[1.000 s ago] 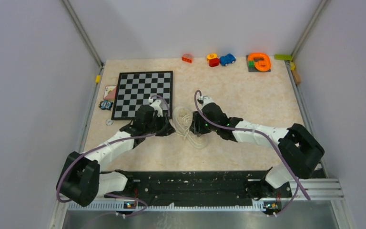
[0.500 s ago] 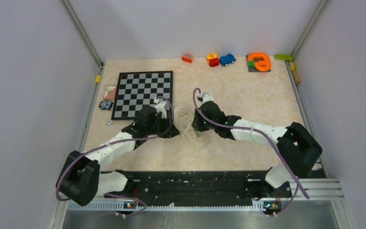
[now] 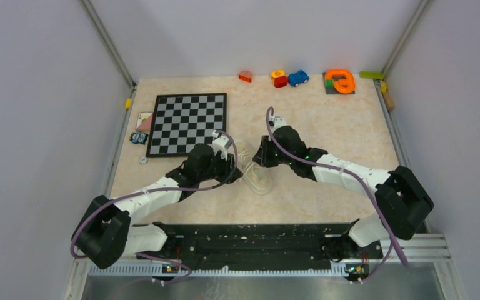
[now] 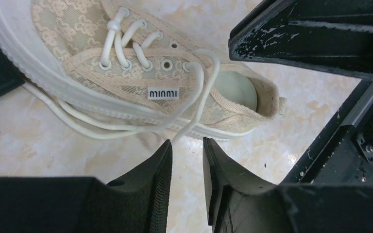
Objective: Tie the shoes
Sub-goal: Cross the shoelace with the shoelace.
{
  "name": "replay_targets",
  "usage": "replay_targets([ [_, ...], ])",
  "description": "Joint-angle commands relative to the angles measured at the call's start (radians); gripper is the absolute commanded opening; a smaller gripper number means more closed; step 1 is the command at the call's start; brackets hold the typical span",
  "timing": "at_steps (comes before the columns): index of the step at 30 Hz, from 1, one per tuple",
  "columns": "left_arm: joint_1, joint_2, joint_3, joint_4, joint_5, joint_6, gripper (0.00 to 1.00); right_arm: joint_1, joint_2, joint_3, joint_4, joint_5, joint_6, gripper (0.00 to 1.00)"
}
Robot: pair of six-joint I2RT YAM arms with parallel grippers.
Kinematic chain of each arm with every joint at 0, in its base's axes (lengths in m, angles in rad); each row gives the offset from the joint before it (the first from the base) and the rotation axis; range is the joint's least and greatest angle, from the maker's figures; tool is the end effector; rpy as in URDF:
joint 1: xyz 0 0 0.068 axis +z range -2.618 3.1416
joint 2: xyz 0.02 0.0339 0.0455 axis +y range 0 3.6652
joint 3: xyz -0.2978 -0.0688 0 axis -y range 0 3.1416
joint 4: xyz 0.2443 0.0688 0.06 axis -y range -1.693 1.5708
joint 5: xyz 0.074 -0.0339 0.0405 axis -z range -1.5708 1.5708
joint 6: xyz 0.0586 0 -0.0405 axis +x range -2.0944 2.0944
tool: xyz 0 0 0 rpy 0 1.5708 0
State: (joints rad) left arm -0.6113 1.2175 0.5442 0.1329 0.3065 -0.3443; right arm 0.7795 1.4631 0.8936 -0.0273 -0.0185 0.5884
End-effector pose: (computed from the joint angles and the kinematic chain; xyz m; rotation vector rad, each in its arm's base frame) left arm 0.2001 -0.1618 0.2207 0.4846 2.1598 -0.8766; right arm 0.2380 0.2368 0.2539 -0.2287 2.2693 0.7795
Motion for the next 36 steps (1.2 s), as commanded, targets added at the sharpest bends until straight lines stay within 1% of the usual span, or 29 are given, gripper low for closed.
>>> replay_targets([
  [1, -0.004, -0.022, -0.004, 0.096, -0.037, 0.06, 0.33, -0.064, -0.055, -0.033, 0.083, -0.157, 0.057, 0.11],
  [3, -0.005, -0.025, -0.019, 0.135, -0.035, 0.082, 0.33, -0.077, -0.063, -0.038, 0.087, -0.176, 0.059, 0.1],
  [4, -0.005, -0.025, -0.021, 0.143, -0.047, 0.089, 0.33, -0.078, -0.067, -0.034, 0.082, -0.18, 0.041, 0.15],
  [5, -0.005, -0.026, -0.019, 0.14, -0.058, 0.089, 0.34, -0.078, -0.069, -0.029, 0.076, -0.193, 0.009, 0.23],
  [6, -0.005, -0.026, -0.015, 0.138, -0.061, 0.086, 0.34, -0.078, -0.071, -0.024, 0.07, -0.22, -0.048, 0.26],
  [8, -0.004, -0.024, -0.005, 0.123, -0.07, 0.061, 0.33, -0.076, -0.07, -0.006, 0.036, -0.242, -0.141, 0.28],
  [11, 0.005, -0.025, -0.003, 0.109, -0.095, 0.008, 0.33, -0.061, -0.077, 0.025, -0.054, -0.276, -0.295, 0.32],
  [12, 0.008, -0.026, -0.009, 0.116, -0.087, 0.007, 0.33, -0.042, -0.081, 0.036, -0.088, -0.266, -0.349, 0.33],
  [14, 0.013, -0.02, -0.014, 0.124, -0.073, 0.01, 0.32, 0.005, -0.087, 0.062, -0.149, -0.176, -0.409, 0.33],
  [17, 0.041, 0.001, -0.016, 0.126, -0.046, -0.021, 0.32, 0.061, -0.118, 0.046, -0.144, -0.133, -0.415, 0.33],
  [20, 0.176, 0.021, -0.047, 0.19, 0.14, -0.13, 0.32, 0.115, -0.152, -0.001, -0.095, -0.045, -0.301, 0.35],
  [22, 0.247, 0.02, -0.08, 0.252, 0.21, -0.161, 0.32, 0.176, -0.153, -0.021, -0.093, 0.114, -0.177, 0.37],
  [24, 0.265, 0.003, -0.088, 0.24, 0.2, -0.156, 0.32, 0.247, -0.158, -0.061, -0.039, 0.222, -0.087, 0.44],
  [27, 0.277, -0.02, -0.098, 0.209, 0.152, -0.171, 0.32, 0.299, -0.14, -0.119, 0.073, 0.316, 0.039, 0.47],
  [29, 0.295, -0.033, -0.112, 0.205, 0.135, -0.179, 0.32, 0.308, -0.083, -0.108, 0.065, 0.395, 0.175, 0.48],
  [31, 0.318, -0.043, -0.122, 0.19, 0.111, -0.179, 0.32, 0.323, -0.012, -0.056, -0.013, 0.489, 0.293, 0.49],
  [34, 0.353, -0.075, -0.153, 0.184, 0.08, -0.176, 0.31, 0.381, 0.051, -0.045, 0.016, 0.635, 0.409, 0.53],
  [36, 0.373, -0.11, -0.172, 0.174, 0.049, -0.178, 0.31, 0.399, 0.09, -0.038, 0.055, 0.671, 0.445, 0.54],
])
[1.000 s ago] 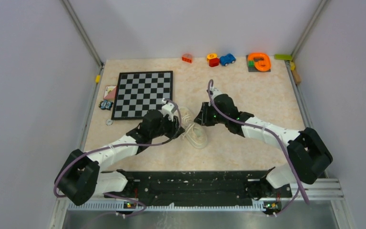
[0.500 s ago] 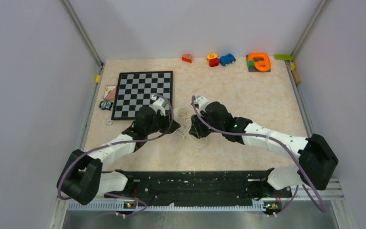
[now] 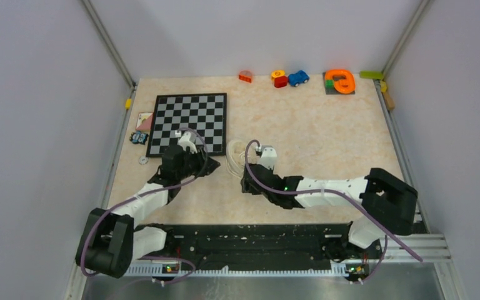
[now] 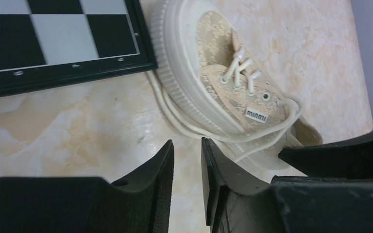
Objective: Tie the shoes
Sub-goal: Cross the shoelace with the shoelace.
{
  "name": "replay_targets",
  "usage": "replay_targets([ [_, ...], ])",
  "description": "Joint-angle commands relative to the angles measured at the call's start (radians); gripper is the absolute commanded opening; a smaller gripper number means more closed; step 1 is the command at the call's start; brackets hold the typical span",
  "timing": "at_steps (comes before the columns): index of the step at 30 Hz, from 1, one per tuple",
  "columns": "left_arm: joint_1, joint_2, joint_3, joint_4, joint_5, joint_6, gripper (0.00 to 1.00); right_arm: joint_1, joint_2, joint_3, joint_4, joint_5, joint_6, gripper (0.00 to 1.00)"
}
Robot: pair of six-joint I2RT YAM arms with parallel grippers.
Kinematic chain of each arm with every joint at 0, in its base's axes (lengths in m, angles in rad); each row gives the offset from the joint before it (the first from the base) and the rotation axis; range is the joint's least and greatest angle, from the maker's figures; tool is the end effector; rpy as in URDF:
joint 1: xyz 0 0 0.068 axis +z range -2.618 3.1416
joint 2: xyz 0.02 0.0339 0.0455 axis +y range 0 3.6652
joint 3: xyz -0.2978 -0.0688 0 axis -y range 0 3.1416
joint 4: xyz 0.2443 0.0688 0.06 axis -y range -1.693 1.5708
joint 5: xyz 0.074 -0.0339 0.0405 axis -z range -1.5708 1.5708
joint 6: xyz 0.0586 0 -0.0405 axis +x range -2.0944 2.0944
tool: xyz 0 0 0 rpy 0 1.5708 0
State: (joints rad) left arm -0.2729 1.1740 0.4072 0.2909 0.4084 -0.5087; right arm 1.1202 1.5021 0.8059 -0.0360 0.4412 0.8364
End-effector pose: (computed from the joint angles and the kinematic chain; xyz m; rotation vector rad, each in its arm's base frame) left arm 0.2210 -0.0860 0.2033 0.0163 2.1266 -0.8940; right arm 0.1619 0.2771 0.2151 -0.0963 2.2769 0.5545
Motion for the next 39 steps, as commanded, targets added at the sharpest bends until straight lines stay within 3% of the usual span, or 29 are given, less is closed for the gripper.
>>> replay_targets([
  [1, 0.041, -0.085, -0.042, 0.008, -0.066, -0.013, 0.31, 0.06, 0.074, 0.066, 0.048, 0.228, 0.232, 0.54],
  [9, 0.053, -0.219, -0.085, -0.025, -0.151, -0.027, 0.31, 0.061, 0.232, 0.159, 0.057, 0.244, 0.287, 0.54],
  [23, 0.054, -0.263, -0.098, -0.049, -0.166, -0.019, 0.31, 0.057, 0.331, 0.245, 0.026, 0.327, 0.311, 0.4],
  [25, 0.053, -0.262, -0.097, -0.053, -0.168, -0.011, 0.31, 0.053, 0.341, 0.264, 0.005, 0.328, 0.307, 0.34],
  [29, 0.054, -0.251, -0.091, -0.056, -0.142, 0.026, 0.3, 0.036, 0.266, 0.24, 0.008, 0.292, 0.294, 0.05],
  [32, 0.052, -0.227, -0.093, -0.009, -0.097, 0.045, 0.3, -0.008, 0.172, 0.222, 0.023, 0.168, 0.226, 0.0],
  [39, 0.02, -0.146, -0.09, 0.096, -0.035, 0.067, 0.32, -0.248, -0.008, 0.15, 0.075, -0.484, 0.058, 0.04],
])
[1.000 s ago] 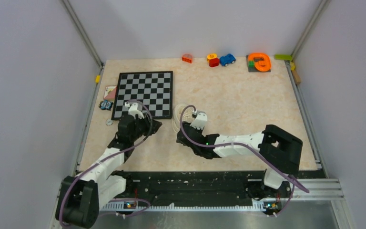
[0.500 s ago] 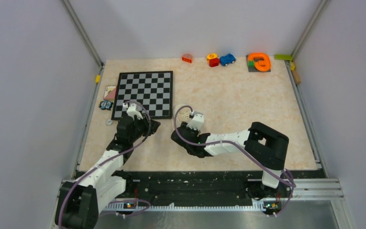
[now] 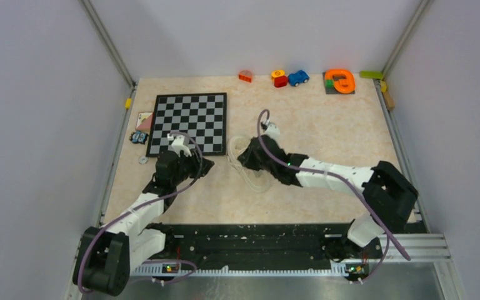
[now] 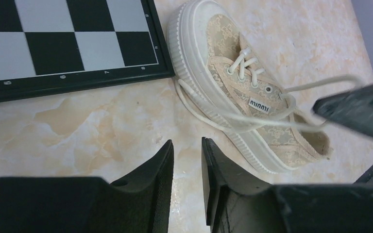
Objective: Tie the shoes
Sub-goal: Cross the shoelace with the shoelace.
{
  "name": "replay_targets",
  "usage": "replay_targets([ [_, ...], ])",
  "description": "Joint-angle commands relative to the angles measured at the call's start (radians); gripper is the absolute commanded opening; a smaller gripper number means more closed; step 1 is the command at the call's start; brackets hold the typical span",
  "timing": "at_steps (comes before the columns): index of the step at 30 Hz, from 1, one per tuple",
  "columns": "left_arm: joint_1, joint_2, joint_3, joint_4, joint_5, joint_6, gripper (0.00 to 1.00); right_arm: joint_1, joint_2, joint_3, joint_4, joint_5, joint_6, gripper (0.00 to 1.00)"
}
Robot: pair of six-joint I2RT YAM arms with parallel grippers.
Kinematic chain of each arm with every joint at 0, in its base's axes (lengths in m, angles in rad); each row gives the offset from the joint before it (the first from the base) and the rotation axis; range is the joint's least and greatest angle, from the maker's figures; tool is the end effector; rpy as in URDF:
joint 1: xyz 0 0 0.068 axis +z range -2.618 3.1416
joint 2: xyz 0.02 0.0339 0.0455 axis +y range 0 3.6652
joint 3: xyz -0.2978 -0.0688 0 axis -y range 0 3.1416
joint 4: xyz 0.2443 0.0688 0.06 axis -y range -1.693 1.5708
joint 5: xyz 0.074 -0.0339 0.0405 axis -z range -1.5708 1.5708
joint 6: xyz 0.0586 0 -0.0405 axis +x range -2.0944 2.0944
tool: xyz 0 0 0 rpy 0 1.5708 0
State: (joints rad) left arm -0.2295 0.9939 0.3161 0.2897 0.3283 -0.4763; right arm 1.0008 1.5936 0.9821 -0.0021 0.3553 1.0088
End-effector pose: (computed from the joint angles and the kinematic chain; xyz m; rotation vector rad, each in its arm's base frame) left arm 0.1957 -0.0651 0.2076 -0.0255 2.0200 -0.7781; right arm 0.2150 0.2977 0.2459 0.2172 2.2349 0.7638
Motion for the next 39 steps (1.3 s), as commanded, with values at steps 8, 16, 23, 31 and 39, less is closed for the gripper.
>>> replay_targets([
  [8, -0.149, 0.115, 0.071, 0.093, 0.003, 0.089, 0.33, -0.43, -0.271, -0.206, 0.072, -0.73, -0.188, 0.05],
  [16, -0.266, 0.209, 0.162, 0.069, -0.024, 0.156, 0.35, -0.648, -0.225, -0.248, 0.021, -0.838, -0.322, 0.23],
  [23, -0.269, 0.264, 0.226, 0.037, -0.03, 0.173, 0.35, -0.695, -0.159, -0.208, -0.106, -0.722, -0.517, 0.41],
  [31, -0.272, 0.335, 0.257, 0.055, -0.005, 0.19, 0.39, -0.636, -0.287, -0.235, -0.05, -0.841, -0.669, 0.55],
  [39, -0.281, 0.35, 0.208, 0.189, 0.029, 0.257, 0.36, -0.501, -0.15, -0.079, -0.058, -0.919, -0.745, 0.41],
])
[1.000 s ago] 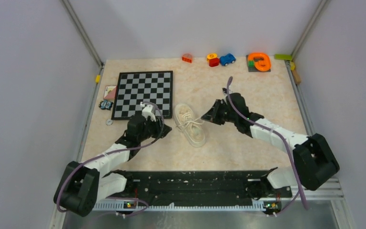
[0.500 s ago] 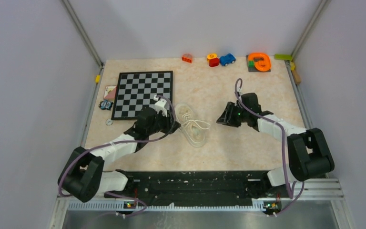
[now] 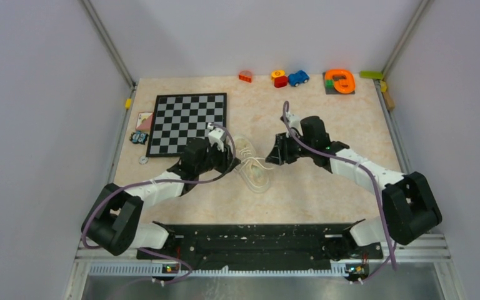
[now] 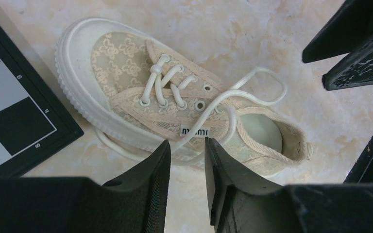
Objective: Tie the shoes
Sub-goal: Cross the shoelace with the shoelace.
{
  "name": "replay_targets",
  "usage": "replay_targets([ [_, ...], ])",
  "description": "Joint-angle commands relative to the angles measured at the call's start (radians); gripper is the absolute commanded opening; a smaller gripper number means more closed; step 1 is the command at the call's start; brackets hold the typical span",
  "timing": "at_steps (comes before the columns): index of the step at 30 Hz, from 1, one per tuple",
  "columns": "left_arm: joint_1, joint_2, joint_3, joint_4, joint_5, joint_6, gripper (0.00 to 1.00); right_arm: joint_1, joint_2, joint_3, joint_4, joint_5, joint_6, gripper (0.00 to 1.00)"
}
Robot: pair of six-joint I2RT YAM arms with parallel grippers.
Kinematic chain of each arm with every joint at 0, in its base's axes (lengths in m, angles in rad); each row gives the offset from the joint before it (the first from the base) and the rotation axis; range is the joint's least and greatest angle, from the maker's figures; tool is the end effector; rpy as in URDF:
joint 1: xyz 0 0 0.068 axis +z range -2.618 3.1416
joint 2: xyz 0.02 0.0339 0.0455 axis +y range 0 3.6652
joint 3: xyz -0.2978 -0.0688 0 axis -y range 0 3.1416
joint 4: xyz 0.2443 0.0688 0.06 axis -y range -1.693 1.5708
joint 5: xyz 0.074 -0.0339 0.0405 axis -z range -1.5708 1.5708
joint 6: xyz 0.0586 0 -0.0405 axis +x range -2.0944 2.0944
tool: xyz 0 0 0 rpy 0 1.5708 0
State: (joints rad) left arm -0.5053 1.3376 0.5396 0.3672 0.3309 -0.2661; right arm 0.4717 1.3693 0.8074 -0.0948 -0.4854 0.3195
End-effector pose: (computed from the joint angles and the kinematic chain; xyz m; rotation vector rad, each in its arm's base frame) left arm 0.2378 -0.1533 0.2162 0.4650 2.0205 -0.8161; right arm 0.2537 0.1601 0.2491 -0.4537 2.2704 0.9606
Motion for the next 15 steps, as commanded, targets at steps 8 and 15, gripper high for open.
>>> replay_targets([
  [8, -0.006, 0.027, -0.035, 0.158, 0.078, 0.07, 0.36, 0.078, 0.195, 0.175, 0.023, -0.076, -0.079, 0.41],
  [15, -0.009, 0.028, -0.044, 0.179, 0.095, 0.104, 0.36, 0.094, 0.255, 0.204, 0.032, -0.071, -0.078, 0.41],
])
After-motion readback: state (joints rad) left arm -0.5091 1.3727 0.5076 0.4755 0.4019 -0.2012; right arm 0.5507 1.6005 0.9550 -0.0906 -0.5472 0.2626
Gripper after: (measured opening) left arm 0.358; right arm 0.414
